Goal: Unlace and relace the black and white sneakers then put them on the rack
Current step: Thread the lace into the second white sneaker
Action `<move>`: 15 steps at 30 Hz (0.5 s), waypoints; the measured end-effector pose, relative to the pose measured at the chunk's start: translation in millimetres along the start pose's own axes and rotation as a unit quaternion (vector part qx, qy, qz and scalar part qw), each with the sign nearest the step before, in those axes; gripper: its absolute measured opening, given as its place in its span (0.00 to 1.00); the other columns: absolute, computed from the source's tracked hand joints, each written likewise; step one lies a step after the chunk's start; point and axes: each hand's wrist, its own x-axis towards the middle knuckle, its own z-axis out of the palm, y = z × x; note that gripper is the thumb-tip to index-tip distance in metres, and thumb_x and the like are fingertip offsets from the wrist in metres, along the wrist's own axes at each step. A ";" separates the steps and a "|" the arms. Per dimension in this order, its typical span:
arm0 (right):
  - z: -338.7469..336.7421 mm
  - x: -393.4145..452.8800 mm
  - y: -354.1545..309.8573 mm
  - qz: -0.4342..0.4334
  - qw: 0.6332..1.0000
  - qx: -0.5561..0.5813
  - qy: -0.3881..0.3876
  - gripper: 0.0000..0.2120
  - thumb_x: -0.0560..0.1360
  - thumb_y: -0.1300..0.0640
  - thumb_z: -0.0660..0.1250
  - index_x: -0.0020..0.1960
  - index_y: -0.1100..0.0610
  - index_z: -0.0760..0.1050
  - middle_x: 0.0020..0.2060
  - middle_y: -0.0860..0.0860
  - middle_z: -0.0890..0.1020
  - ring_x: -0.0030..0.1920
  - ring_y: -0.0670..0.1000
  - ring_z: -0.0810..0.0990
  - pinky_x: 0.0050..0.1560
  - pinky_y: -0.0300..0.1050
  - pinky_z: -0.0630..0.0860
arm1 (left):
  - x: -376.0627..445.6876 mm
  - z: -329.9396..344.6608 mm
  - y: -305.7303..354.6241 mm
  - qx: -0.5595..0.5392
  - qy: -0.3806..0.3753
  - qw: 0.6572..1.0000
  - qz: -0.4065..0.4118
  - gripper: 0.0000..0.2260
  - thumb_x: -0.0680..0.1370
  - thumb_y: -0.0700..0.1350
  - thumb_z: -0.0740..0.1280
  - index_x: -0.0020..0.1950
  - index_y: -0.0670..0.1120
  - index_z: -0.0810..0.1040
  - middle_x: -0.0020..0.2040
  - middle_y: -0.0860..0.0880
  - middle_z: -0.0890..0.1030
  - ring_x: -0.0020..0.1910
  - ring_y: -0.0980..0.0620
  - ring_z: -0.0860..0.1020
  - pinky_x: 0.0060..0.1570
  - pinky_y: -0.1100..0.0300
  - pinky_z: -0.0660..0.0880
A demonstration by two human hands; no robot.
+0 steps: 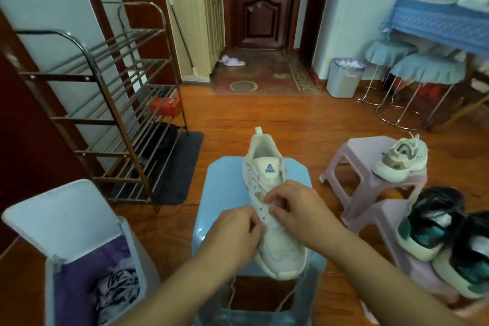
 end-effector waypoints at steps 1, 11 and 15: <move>-0.2 -0.4 -0.2 0.001 1.000 0.001 -0.001 0.08 0.75 0.57 0.71 0.53 0.48 0.82 0.43 0.44 0.76 0.44 0.42 0.75 0.47 0.37 0.71 | -0.4 -0.9 2.1 0.016 0.000 1.000 0.012 0.07 0.80 0.51 0.67 0.44 0.50 0.78 0.39 0.52 0.82 0.42 0.52 0.80 0.47 0.50 0.78; 4.4 -6.5 3.4 0.016 1.000 0.018 -0.011 0.13 0.77 0.56 0.71 0.59 0.44 0.83 0.45 0.44 0.74 0.47 0.43 0.74 0.48 0.37 0.70 | 0.5 -4.3 3.6 -0.017 0.005 0.999 -0.047 0.06 0.77 0.48 0.69 0.40 0.48 0.80 0.37 0.51 0.82 0.38 0.55 0.79 0.43 0.52 0.80; 4.9 -7.1 3.3 0.017 1.000 0.023 -0.012 0.13 0.77 0.57 0.71 0.59 0.44 0.83 0.45 0.45 0.75 0.47 0.43 0.74 0.49 0.37 0.70 | 2.9 -2.5 6.2 -0.052 0.002 0.998 -0.047 0.06 0.77 0.46 0.68 0.41 0.48 0.80 0.36 0.51 0.81 0.35 0.56 0.77 0.38 0.58 0.76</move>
